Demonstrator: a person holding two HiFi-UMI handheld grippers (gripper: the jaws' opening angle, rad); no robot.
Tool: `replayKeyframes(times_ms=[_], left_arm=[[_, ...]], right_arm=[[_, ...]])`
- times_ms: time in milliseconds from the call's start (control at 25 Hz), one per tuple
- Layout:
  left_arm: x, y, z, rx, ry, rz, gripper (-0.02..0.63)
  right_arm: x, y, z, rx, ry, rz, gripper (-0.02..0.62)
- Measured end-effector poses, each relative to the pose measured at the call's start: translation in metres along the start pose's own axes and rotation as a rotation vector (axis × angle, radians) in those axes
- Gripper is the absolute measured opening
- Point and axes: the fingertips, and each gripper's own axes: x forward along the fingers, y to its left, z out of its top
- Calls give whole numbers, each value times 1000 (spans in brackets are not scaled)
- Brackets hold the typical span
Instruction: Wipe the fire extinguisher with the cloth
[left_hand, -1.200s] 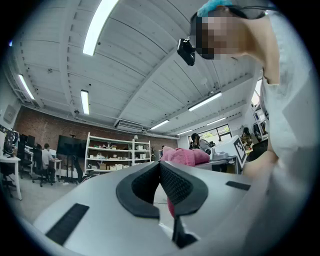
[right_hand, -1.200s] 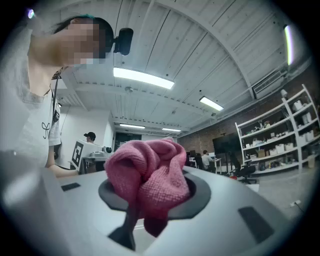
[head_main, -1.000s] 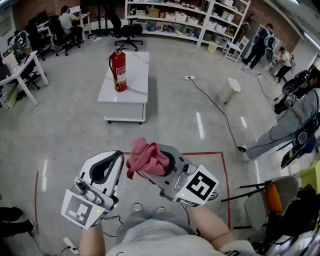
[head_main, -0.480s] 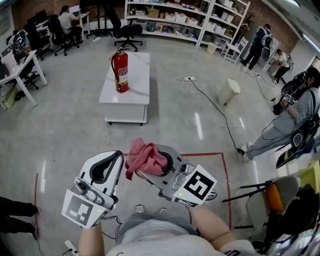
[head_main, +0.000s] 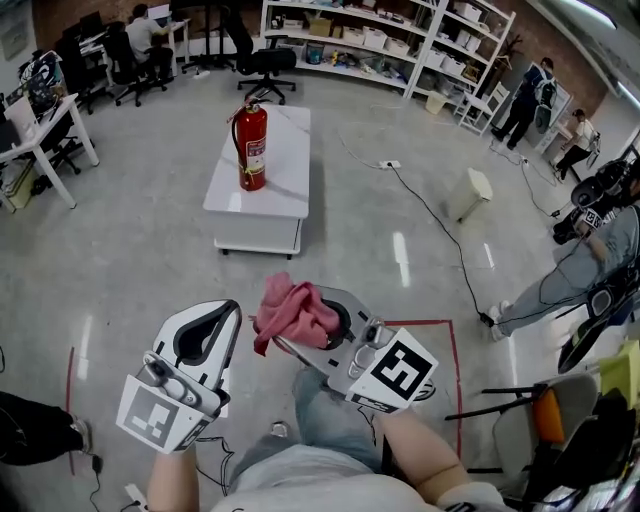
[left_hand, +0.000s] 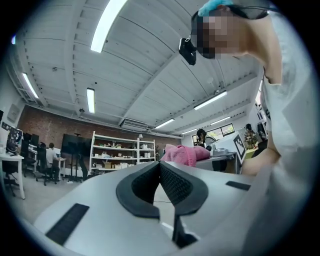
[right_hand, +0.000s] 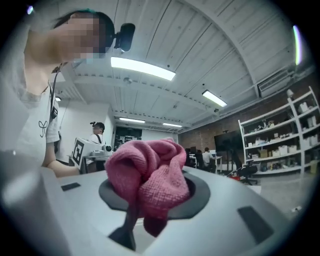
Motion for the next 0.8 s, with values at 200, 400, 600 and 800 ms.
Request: replayKeyframes(times_ms=[200, 400, 600, 800], left_arm=[[64, 45, -14, 7, -12, 34, 8], [157, 89, -9, 41, -24, 72, 8], [240, 119, -5, 71, -28, 94, 8], [286, 140, -18, 90, 15, 99, 8]], right_arm=[[17, -87, -9, -2, -23, -6, 141], [37, -182, 1, -42, -32, 53, 141], [45, -265, 12, -71, -52, 102, 141], [54, -315, 9, -63, -50, 114, 142]])
